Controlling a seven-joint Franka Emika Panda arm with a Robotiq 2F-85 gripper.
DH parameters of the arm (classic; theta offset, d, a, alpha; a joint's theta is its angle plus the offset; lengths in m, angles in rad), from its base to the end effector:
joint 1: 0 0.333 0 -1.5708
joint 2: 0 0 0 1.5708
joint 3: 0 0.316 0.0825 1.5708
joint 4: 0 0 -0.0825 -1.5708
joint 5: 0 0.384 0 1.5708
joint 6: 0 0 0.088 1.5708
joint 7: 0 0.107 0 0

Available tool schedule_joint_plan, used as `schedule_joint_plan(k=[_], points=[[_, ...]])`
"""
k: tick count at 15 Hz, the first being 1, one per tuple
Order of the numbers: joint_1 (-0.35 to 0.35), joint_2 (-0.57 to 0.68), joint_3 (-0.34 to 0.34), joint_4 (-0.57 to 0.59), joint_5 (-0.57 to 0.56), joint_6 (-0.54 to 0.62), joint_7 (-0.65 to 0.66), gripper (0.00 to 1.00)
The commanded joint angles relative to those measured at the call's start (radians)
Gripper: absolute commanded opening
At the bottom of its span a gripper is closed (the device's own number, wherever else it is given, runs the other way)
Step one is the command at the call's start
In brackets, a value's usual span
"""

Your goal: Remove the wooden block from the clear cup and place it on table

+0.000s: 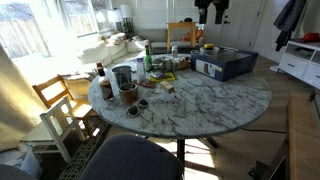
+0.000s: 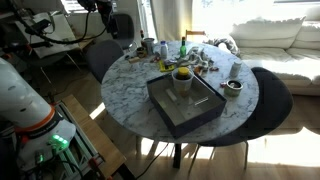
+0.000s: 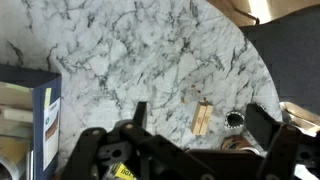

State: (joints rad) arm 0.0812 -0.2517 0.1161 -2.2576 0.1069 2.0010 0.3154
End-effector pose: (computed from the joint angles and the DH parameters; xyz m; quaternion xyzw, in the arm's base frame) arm 0.4612 0.1009 0.4644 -0.9959 0.0832 0.0114 0.0322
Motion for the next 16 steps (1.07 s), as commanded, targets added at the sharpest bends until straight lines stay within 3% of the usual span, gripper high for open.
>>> schedule_joint_plan(k=[1,5,6,16], points=[[-0.001,0.130,0.037,0.016,-0.018,0.128,0.102,1.00],[0.016,0.234,0.034,0.036,-0.012,0.178,0.073,1.00],[0.014,0.181,0.029,0.006,-0.015,0.163,0.088,1.00],[0.019,0.285,0.025,0.071,-0.004,0.184,0.084,1.00]])
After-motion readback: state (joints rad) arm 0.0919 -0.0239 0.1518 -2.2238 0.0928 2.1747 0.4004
